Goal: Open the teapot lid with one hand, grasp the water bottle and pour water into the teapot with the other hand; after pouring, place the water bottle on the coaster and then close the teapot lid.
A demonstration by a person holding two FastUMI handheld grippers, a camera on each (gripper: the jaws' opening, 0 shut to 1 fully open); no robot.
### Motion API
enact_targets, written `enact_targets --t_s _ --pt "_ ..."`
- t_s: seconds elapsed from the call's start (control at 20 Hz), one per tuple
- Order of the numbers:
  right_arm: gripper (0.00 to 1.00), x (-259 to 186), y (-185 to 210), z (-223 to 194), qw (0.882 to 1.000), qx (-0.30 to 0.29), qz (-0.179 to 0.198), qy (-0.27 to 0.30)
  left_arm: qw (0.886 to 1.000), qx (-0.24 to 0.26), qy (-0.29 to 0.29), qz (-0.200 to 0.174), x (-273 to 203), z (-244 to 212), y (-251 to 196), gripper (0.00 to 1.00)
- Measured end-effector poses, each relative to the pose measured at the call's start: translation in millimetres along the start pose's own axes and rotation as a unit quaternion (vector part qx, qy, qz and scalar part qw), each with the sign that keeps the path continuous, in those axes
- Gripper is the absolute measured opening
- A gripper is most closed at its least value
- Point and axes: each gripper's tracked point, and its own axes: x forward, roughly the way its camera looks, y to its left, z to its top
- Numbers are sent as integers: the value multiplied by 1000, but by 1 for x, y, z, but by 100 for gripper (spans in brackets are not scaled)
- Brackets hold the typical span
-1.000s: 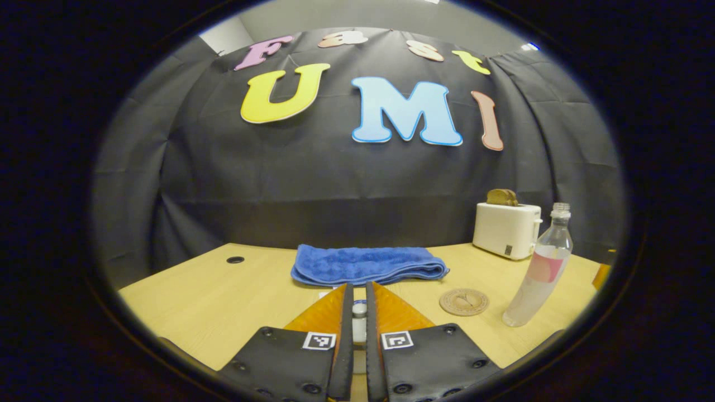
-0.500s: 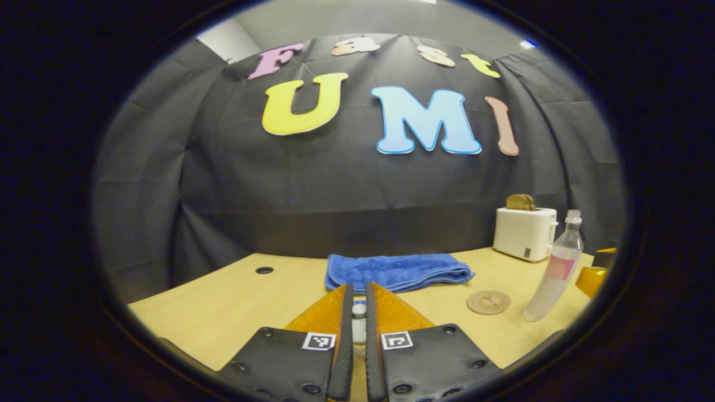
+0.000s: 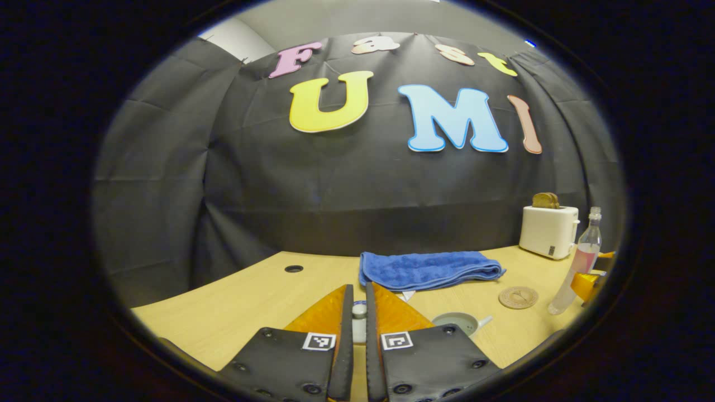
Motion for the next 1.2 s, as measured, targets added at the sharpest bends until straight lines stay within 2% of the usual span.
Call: enact_targets --t_s 0.05,0.15,0.25,0.3,0.5,0.7,0.85,0.95,1.2 --pt "96 3 -1 -1 1000 -2 -4 3 1000 -3 4 3 0 -3 3 16" --pt "88 7 0 -5 1000 -5 -6 9 1000 -7 8 6 2 -6 7 16" --pt "86 12 1 -7 1000 -8 -3 11 1000 -7 7 9 2 -7 10 16" --pt "78 10 3 -5 1000 -10 1 14 1000 -7 8 9 3 -7 9 16" --pt "76 9 4 -2 999 -40 -1 10 1000 -9 13 5 3 -11 7 17" --pt "76 8 6 10 993 -119 -16 -9 1000 -9 16 7 5 -13 8 16" --pt "76 11 10 27 976 -211 -26 -35 1000 -12 15 11 4 -12 13 16" --pt "76 13 17 37 961 -271 -22 -53 1000 -17 17 12 4 -13 17 17" --pt "76 21 30 54 922 -378 -15 -81 999 -25 21 18 5 -17 24 17"
